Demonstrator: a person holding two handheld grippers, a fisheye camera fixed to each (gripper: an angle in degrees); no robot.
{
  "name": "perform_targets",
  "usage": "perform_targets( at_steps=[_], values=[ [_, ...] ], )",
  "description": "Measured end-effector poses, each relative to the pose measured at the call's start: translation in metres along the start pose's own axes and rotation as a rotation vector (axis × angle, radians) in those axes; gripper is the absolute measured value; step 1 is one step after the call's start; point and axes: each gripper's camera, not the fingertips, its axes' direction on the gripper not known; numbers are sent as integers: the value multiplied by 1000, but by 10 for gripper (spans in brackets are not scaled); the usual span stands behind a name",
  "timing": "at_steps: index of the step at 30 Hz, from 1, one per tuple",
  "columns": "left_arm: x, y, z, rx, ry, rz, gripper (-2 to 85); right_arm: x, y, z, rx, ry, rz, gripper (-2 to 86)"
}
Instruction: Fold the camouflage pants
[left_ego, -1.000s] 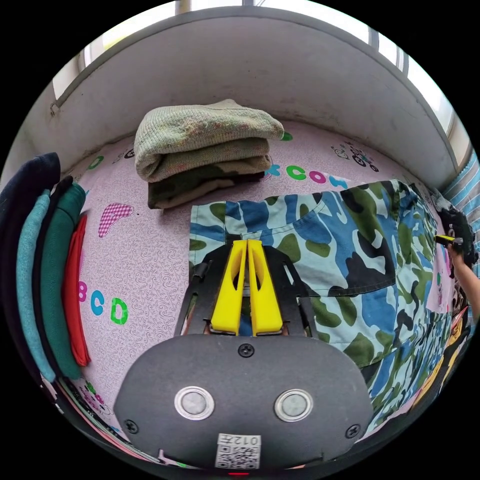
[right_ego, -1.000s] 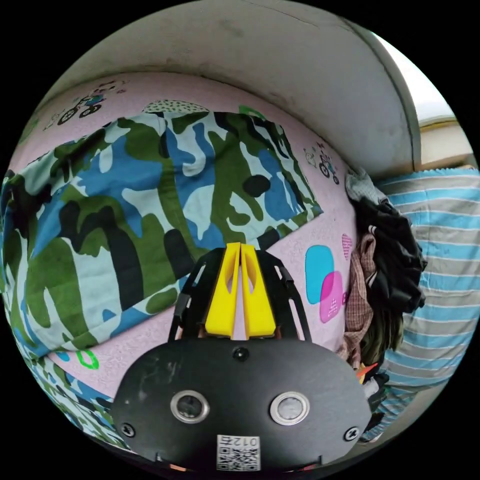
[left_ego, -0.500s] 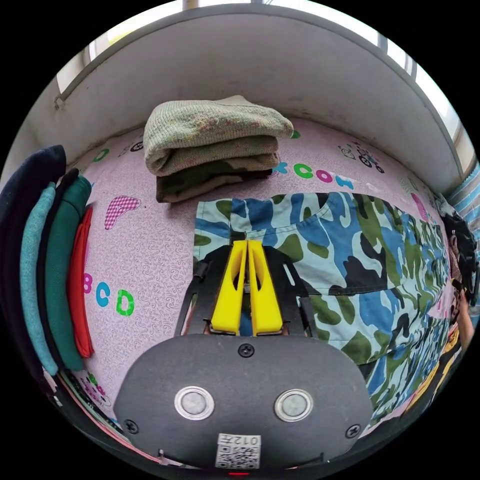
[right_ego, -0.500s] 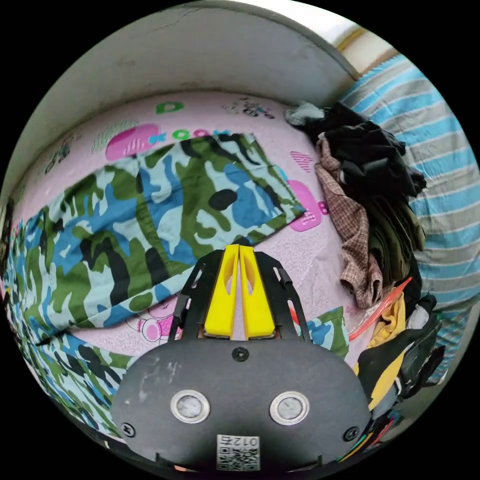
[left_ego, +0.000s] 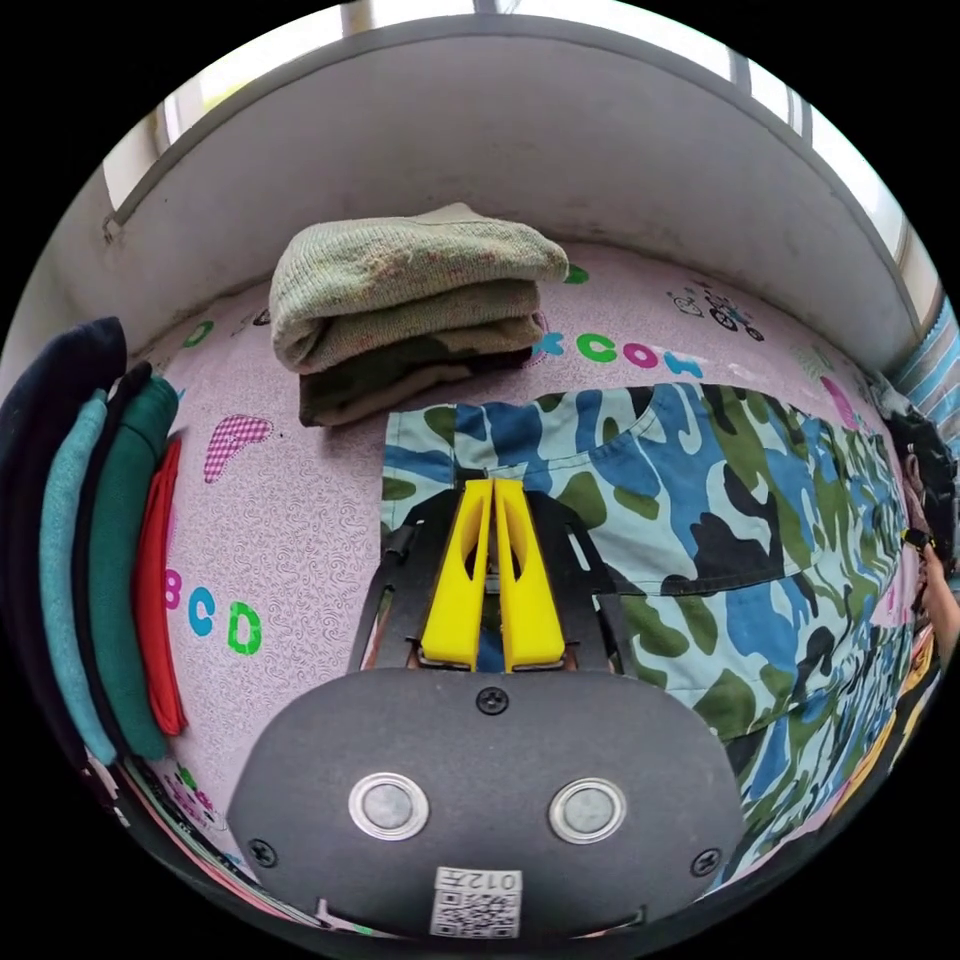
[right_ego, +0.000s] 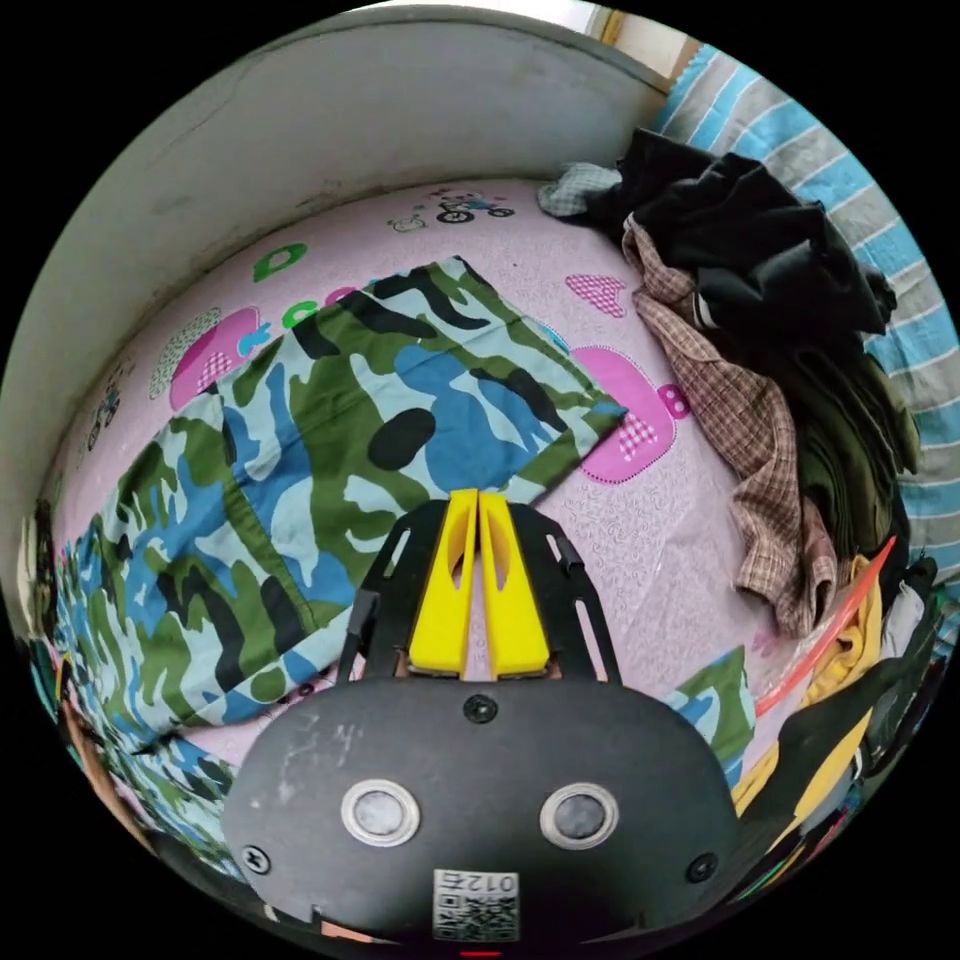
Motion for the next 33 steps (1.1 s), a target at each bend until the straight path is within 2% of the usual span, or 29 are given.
perform_targets(
  at_steps=[2, 5, 7, 10, 12, 15, 20, 23, 26, 30, 33],
  values=[
    [-5, 1, -1, -2, 12, -6, 5, 11, 0, -10, -34, 22, 47, -10],
    [-12, 1, -6, -18, 16, -42, 5, 28, 30, -47, 38, -52, -17, -10],
    [-11, -1, -24, 47, 46, -40, 5, 49, 80, -71, 25, -149, -13, -10],
    [7, -8, -57, 120, 128, 40, 3, 64, 161, -97, 13, -125, -116, -10],
    [27, -1, -71, 48, 256, 198, 2, 78, 209, -109, 6, -121, -136, -10],
    [26, 29, -83, -44, 247, 352, 1, 107, 273, -119, -11, -159, -83, -10],
    [-22, 75, -81, -236, 354, 436, 1, 129, 324, -113, -5, -225, -20, -10],
    [-40, 96, -76, -283, 295, 446, 0, 126, 331, -100, 1, -236, -36, -10],
    [-43, 109, -82, -239, 247, 453, -1, 125, 330, -79, -77, -219, -31, -10],
    [-45, 107, -94, -215, 166, 425, -1, 143, 334, -74, -41, -296, 20, -10],
    [-52, 104, -105, -208, 174, 373, -1, 156, 338, -68, -40, -364, 97, -10]
  ],
)
